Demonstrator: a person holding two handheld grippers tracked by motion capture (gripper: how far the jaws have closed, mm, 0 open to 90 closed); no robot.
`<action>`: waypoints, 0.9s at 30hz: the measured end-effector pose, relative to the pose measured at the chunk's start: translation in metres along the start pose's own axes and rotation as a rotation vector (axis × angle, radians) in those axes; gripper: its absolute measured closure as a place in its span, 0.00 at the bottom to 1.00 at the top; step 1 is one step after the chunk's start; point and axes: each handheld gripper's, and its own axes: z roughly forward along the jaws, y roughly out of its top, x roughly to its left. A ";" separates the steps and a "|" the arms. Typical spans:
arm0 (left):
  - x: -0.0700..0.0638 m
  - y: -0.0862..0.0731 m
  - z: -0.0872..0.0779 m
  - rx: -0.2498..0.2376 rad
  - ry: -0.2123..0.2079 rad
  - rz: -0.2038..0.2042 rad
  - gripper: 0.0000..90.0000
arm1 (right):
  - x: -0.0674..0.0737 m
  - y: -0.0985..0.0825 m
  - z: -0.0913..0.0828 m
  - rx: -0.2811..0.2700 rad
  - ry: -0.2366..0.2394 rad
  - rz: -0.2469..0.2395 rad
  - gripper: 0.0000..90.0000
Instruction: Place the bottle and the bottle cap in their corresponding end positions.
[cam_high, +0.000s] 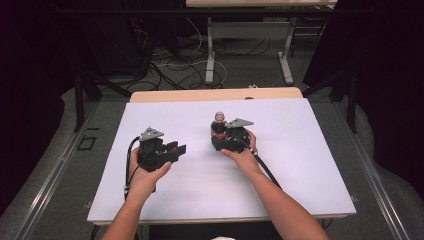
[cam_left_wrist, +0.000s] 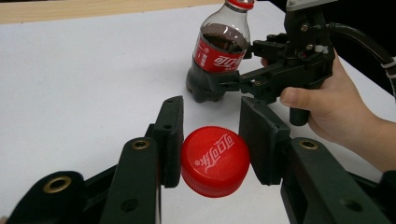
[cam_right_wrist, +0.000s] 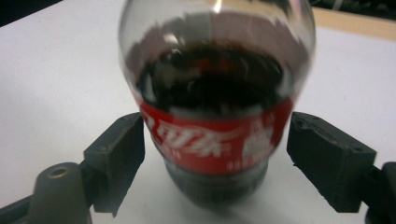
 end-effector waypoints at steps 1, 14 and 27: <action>0.000 0.000 0.000 0.005 0.001 0.008 0.68 | 0.001 -0.001 -0.001 0.016 -0.003 0.011 0.17; 0.001 -0.007 0.016 0.037 0.015 0.020 0.68 | -0.002 -0.016 -0.050 0.072 -0.019 -0.023 0.07; -0.008 -0.019 0.039 0.077 -0.010 0.065 0.68 | -0.013 -0.047 -0.108 0.086 -0.069 -0.064 0.00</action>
